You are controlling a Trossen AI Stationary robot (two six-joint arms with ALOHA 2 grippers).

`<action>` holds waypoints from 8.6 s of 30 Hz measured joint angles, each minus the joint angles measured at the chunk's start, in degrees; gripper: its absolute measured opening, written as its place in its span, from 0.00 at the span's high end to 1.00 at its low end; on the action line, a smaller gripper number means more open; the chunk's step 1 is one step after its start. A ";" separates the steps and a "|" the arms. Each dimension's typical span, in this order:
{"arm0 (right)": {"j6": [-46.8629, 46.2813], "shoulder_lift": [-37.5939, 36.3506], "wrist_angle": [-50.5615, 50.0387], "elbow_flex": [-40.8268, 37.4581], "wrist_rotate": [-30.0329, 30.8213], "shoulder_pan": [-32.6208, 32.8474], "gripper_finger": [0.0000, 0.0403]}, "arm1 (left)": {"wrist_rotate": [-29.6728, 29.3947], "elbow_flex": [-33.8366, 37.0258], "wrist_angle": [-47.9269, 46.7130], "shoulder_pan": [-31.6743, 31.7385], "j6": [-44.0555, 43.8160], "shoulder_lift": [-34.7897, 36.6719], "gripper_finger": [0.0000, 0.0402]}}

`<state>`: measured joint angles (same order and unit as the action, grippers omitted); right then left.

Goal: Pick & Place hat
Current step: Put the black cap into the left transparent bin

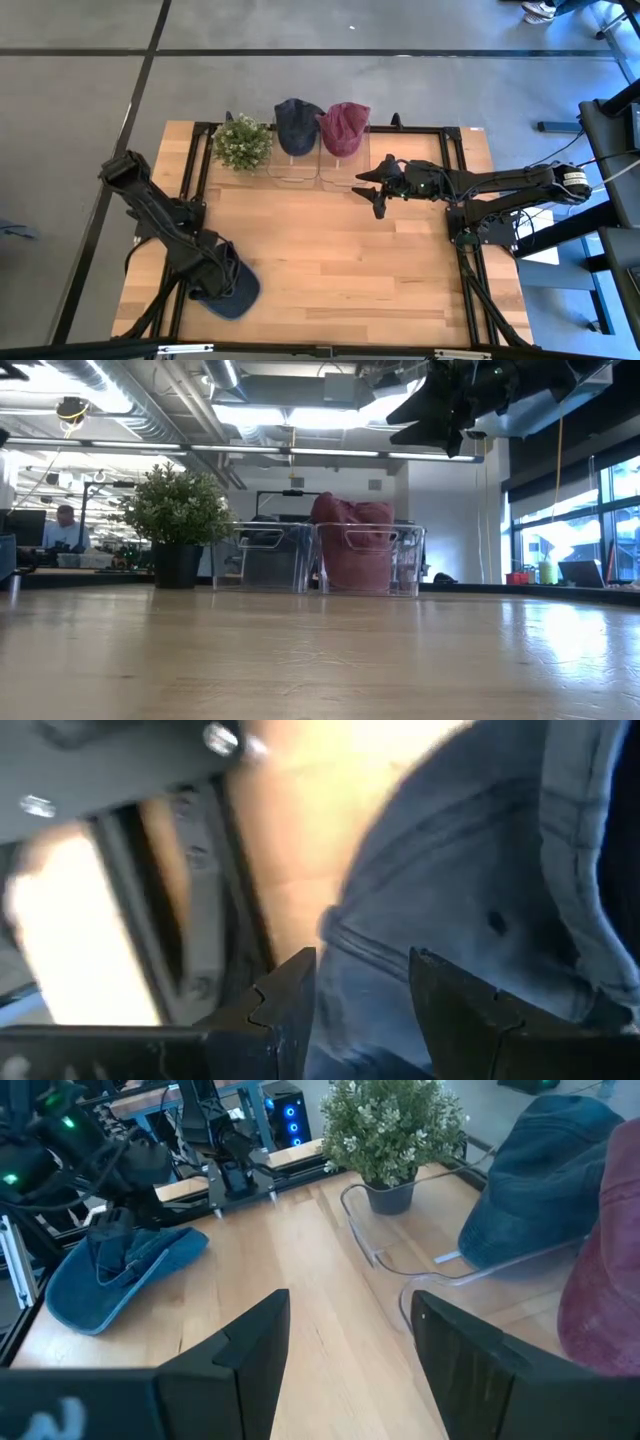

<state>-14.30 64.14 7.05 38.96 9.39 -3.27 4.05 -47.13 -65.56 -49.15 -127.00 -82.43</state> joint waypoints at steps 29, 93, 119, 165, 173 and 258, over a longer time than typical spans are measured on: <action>5.69 -0.01 -0.07 0.00 0.04 0.00 0.48 | -4.61 9.41 12.57 -0.70 -2.13 -0.37 0.62; -2.23 -0.04 9.94 0.00 -5.94 0.00 0.48 | -12.28 -30.43 52.68 31.31 174.06 2.25 0.99; -15.80 4.87 32.44 0.04 -37.57 -5.99 0.48 | 52.31 -30.43 71.93 51.97 186.70 4.24 0.99; -30.39 36.62 44.08 28.39 -68.17 -6.92 0.95 | 63.96 -30.43 84.90 63.43 171.56 4.46 0.97; -31.79 36.40 44.67 28.39 -66.72 -7.52 0.95 | 63.24 -30.41 85.11 63.58 171.57 5.21 0.88; -15.02 36.09 17.07 28.33 -67.56 -10.49 0.96 | 36.12 -37.17 8.04 78.03 132.72 13.64 0.67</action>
<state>-29.32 100.22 24.12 67.29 -58.17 -13.76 40.17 -84.29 -57.53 28.88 5.72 -68.80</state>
